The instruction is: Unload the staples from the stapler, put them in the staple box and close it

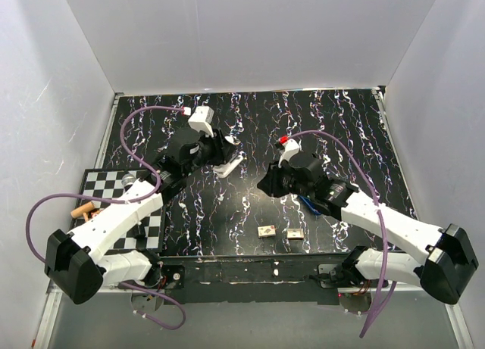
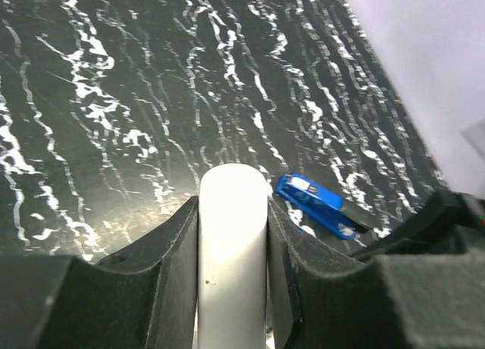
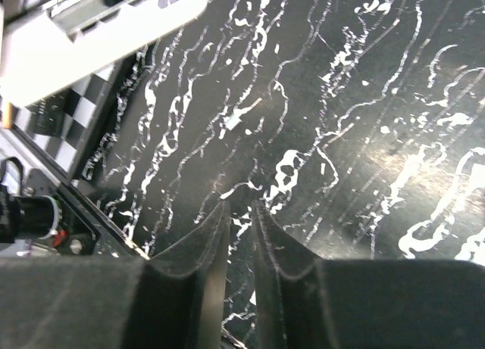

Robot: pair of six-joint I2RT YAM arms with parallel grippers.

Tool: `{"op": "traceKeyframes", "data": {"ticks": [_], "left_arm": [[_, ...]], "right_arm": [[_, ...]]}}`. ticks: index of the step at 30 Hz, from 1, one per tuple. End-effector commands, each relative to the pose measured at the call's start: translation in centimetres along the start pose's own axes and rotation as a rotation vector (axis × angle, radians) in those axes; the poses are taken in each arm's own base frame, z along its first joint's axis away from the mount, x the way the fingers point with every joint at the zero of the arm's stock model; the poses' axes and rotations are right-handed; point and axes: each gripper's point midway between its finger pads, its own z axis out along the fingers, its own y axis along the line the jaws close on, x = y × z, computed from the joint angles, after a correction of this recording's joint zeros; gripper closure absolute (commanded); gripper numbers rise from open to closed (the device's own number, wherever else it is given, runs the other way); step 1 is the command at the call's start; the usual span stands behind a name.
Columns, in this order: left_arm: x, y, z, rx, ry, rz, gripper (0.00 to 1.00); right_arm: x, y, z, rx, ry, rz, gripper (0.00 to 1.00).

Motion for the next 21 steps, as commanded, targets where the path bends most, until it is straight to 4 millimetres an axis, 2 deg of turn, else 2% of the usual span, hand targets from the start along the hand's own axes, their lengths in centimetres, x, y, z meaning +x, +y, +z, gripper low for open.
{"op": "traceKeyframes", "data": {"ticks": [1, 6, 12, 21], "left_arm": [[-2.2, -3.7, -2.3, 0.166, -0.059, -0.132, 1.0], [-2.2, -6.0, -4.4, 0.286, -0.035, -0.193, 1.0], [-1.7, -8.1, -6.5, 0.419, -0.004, -0.247, 1.0], [-1.1, -10.2, -7.8, 0.569, 0.027, -0.275, 1.0]], "right_arm": [[-2.0, 2.7, 1.0, -0.123, -0.073, 0.081, 0.78], [-2.4, 4.2, 0.8, -0.191, -0.061, 0.068, 0.99], [-2.7, 6.0, -1.6, -0.303, -0.081, 0.007, 0.99], [-4.2, 9.8, -4.8, -0.498, -0.113, -0.052, 0.99]]}}
